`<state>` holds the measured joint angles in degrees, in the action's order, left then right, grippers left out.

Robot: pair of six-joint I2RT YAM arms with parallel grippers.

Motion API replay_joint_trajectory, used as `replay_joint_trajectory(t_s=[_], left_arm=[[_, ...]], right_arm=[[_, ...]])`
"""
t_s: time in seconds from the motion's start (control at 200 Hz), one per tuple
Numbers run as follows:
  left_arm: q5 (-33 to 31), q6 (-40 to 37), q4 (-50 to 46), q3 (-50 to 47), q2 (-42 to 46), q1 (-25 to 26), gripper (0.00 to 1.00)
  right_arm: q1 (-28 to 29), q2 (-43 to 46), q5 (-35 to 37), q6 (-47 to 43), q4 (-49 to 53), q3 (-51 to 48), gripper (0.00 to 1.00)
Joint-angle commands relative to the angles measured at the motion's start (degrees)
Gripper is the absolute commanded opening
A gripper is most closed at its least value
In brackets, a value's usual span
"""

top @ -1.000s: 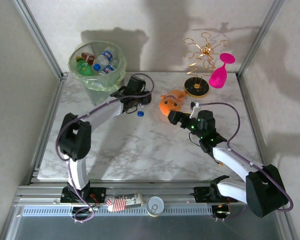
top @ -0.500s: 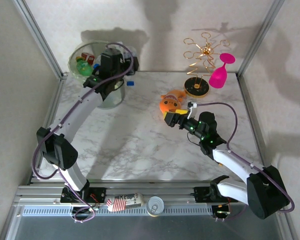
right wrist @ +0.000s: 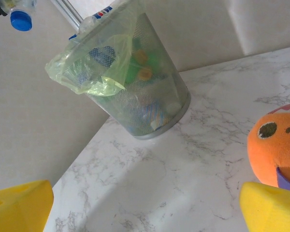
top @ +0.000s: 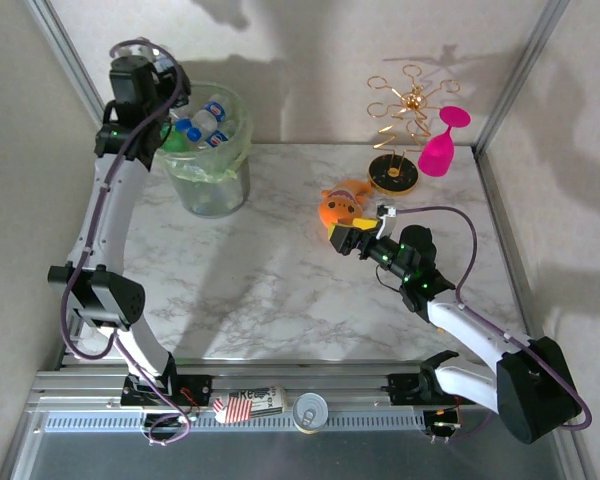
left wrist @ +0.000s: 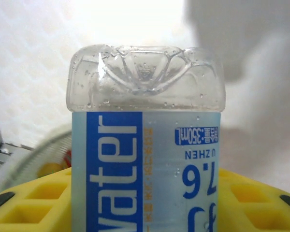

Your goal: Put the plastic bottles in the bin

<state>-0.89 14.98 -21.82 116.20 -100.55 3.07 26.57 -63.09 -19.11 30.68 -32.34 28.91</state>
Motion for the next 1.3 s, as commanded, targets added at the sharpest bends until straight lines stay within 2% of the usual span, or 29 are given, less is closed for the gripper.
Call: replay_joint_trajectory(t_s=[0.0,0.255,0.526,0.661,0.716,0.746,0.761,1.107,1.297], left_arm=[[1.15,1.28,-2.7,2.57,-2.7,-2.42,0.46],[2.03,1.89,-5.04,2.77,-6.75,-4.82,0.46],[3.99,3.98,-3.49,-3.24,-7.65,-4.83,0.5],[5.61,4.62,-3.4,-4.36,-7.29,-4.61,0.68],[5.5,4.62,-3.84,-4.02,-7.14,-4.43,0.83],[5.33,4.53,-4.02,-3.8,-6.86,-4.3,0.97],[5.2,4.49,-4.13,-3.67,-6.76,-4.25,0.99],[2.9,2.94,-1.74,-3.84,1.06,-3.93,1.0],[4.17,4.15,5.59,-11.88,8.22,-3.69,1.0]], right_arm=[[0.73,1.03,1.51,-0.62,0.01,-0.44,0.99],[0.81,2.27,3.12,-0.97,1.31,-0.53,0.99],[0.78,3.21,3.64,-0.96,2.15,-0.89,0.99],[0.79,3.58,4.22,-0.99,2.19,-0.98,0.99],[0.77,3.54,4.24,-0.93,2.19,-0.98,0.99],[0.77,3.44,4.18,-0.97,2.19,-0.88,0.99],[0.77,3.47,4.17,-0.89,2.15,-0.91,0.99],[0.77,3.0,5.62,-0.46,2.19,-0.61,0.99],[0.77,2.25,9.18,0.0,2.94,-0.27,0.99]])
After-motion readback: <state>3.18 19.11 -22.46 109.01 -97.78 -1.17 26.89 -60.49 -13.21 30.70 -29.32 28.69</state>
